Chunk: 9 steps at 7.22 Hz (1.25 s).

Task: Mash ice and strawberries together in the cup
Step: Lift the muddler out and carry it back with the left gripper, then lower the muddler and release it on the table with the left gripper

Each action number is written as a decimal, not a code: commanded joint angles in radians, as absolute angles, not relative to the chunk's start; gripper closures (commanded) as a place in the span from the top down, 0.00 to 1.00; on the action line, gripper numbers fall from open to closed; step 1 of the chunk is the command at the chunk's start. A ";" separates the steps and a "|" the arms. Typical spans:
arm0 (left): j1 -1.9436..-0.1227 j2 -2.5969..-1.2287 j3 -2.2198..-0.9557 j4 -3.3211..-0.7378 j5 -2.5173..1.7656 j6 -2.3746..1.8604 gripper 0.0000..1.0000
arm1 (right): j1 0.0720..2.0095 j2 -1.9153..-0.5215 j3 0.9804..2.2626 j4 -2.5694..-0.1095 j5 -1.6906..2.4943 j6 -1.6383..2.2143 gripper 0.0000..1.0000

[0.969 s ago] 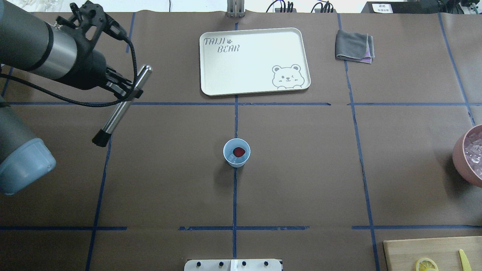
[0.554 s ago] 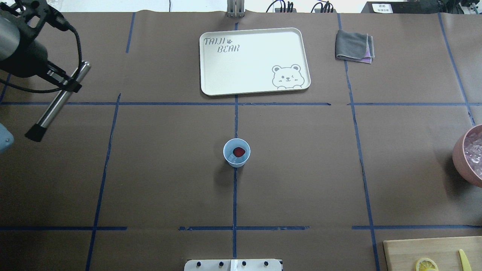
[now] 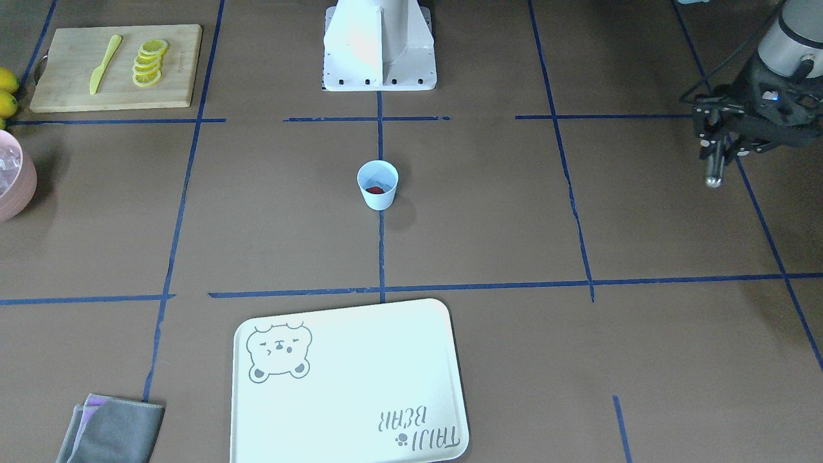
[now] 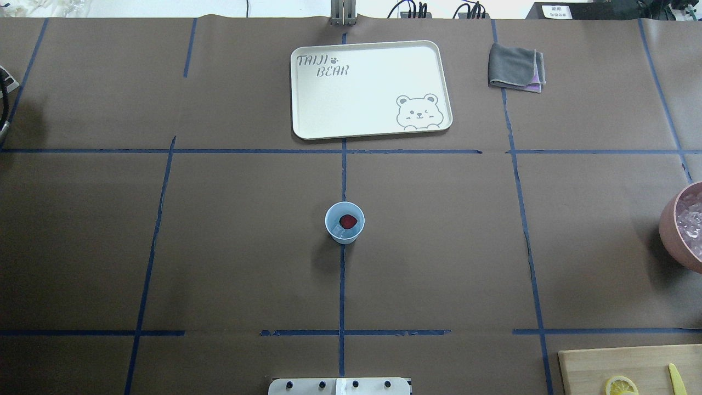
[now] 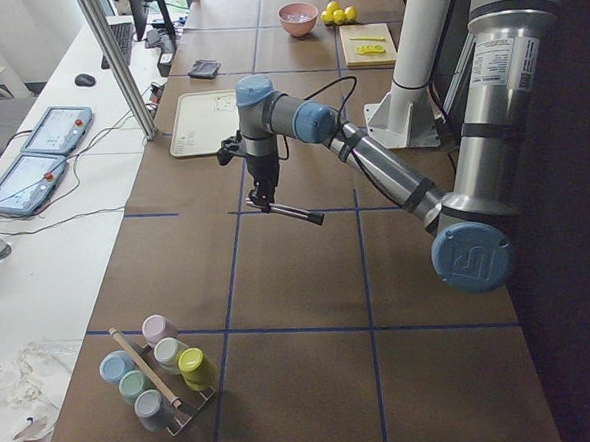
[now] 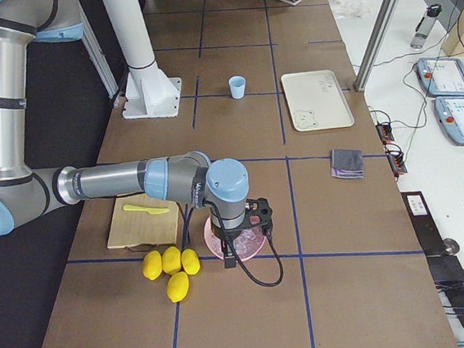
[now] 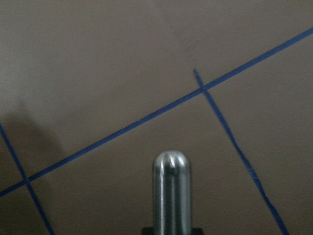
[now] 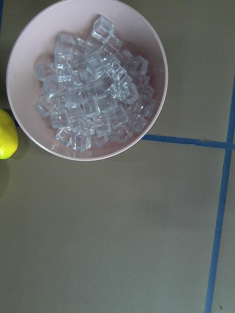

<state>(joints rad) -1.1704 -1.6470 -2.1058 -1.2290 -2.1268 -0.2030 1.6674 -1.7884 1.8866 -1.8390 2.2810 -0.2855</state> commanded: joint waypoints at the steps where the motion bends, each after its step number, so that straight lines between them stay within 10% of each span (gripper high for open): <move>1: -1.175 -1.545 -2.091 -1.299 -2.128 -0.267 0.00 | 1.667 -1.787 1.887 -1.836 2.281 -0.285 0.99; 9: -1.164 -1.509 -1.616 -1.831 -2.131 -0.422 0.02 | 1.667 -1.790 1.893 -1.836 2.281 -0.287 0.99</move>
<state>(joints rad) -1.1662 -1.5093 -1.6876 -1.7567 -2.1302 -0.4208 1.6675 -1.7898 1.8924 -1.8362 2.2810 -0.2860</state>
